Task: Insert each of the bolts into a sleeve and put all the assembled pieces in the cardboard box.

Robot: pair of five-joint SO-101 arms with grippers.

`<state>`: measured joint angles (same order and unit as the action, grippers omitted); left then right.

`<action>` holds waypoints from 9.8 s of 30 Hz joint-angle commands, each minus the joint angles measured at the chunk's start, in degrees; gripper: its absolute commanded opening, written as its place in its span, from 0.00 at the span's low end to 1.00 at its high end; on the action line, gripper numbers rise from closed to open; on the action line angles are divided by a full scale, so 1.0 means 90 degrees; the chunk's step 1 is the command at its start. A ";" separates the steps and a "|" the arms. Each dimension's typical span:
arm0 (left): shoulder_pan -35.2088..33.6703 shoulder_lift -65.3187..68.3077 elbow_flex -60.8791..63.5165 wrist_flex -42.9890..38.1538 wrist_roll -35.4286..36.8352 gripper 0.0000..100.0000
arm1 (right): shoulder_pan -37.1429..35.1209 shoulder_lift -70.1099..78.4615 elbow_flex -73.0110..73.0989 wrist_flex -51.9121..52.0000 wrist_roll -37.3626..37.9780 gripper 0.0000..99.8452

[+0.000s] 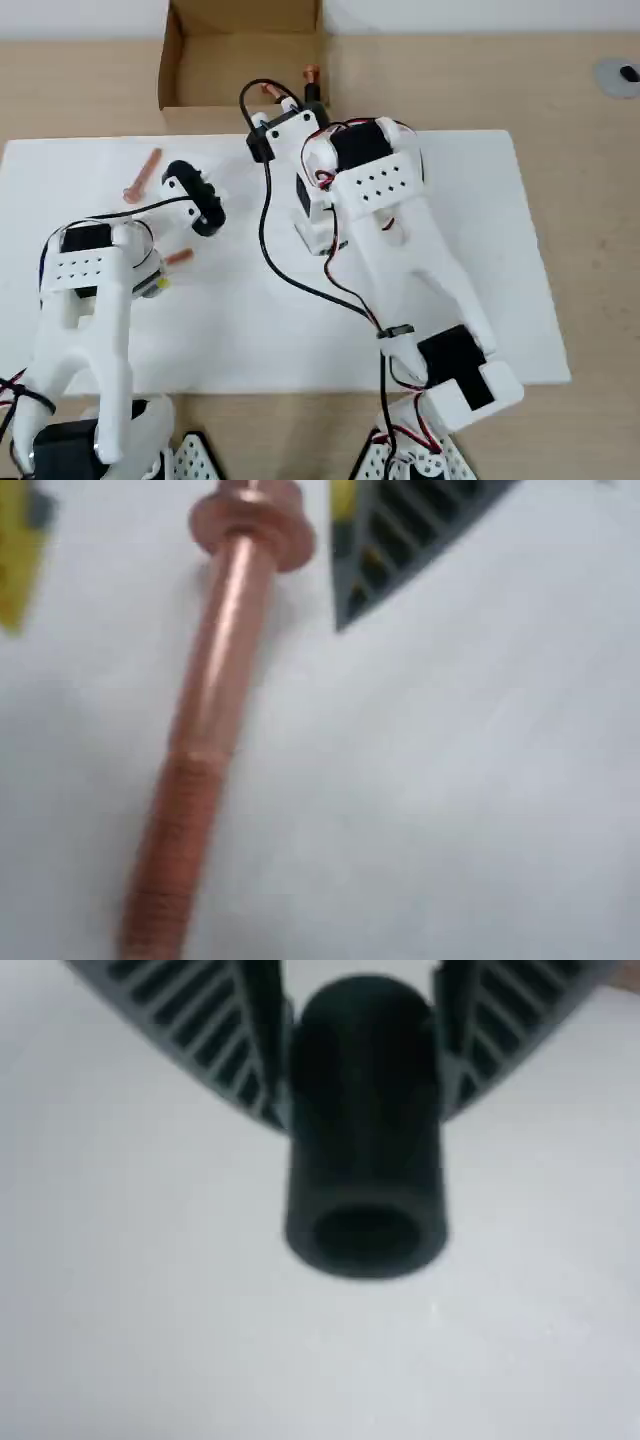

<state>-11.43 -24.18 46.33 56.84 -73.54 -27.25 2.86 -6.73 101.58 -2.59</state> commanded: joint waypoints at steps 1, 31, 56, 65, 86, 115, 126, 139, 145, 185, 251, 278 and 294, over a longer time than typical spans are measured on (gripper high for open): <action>0.0205 -0.0220 -0.0322 -0.0039 0.0215 0.27 | 0.0073 -0.0044 -0.0288 0.0088 -0.0020 0.01; -0.0547 -0.0210 -0.0430 0.1475 1.3470 0.27 | 0.0063 -0.0034 -0.0278 0.0088 -0.0020 0.01; -0.0195 -0.0220 0.1397 -0.1182 1.5980 0.27 | 0.0063 -0.0034 -0.0278 0.0088 -0.0029 0.01; -0.0400 -0.0230 0.0830 -0.0576 1.5990 0.27 | 0.0054 -0.0024 -0.0249 0.0088 -0.0029 0.01; -0.0703 -0.0161 0.0654 -0.0830 1.5990 0.27 | 0.0054 -0.0024 0.0093 0.0068 -0.0029 0.01; -0.0381 -0.0142 0.1709 -0.2676 1.5941 0.02 | 0.0054 -0.0034 0.0093 0.0078 -0.0020 0.01; -0.0762 -0.0220 0.1631 -0.2530 1.5922 0.01 | 0.0054 -0.0044 0.0083 0.0059 -0.0029 0.01; -0.0977 -0.0220 -0.2422 0.1426 1.1126 0.00 | 0.0054 -0.0083 -0.2505 -0.0303 -0.0225 0.01; -0.0576 -0.0220 -0.4376 0.2569 0.9651 0.00 | 0.0054 -0.0484 -0.4762 0.0098 0.0264 0.01; 0.2774 -0.1763 -0.6027 0.3946 0.7961 0.00 | -0.1353 -1.2420 1.0672 -0.7248 -0.0537 0.01; 0.4337 -0.8249 -0.0361 0.1612 0.8088 0.00 | -0.3228 -1.2361 1.1502 -0.8020 -0.1241 0.01; 0.4347 -0.8259 0.0176 0.1983 0.8117 0.00 | -0.3228 -1.2400 1.1502 -0.8020 -0.1231 0.01; 0.3546 -0.8288 0.0313 0.0879 0.8088 0.00 | -0.3228 -1.2400 1.1502 -0.8020 -0.1231 0.01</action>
<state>23.91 -98.64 48.53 68.09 -0.48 -56.00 -103.43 96.92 29.32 -13.49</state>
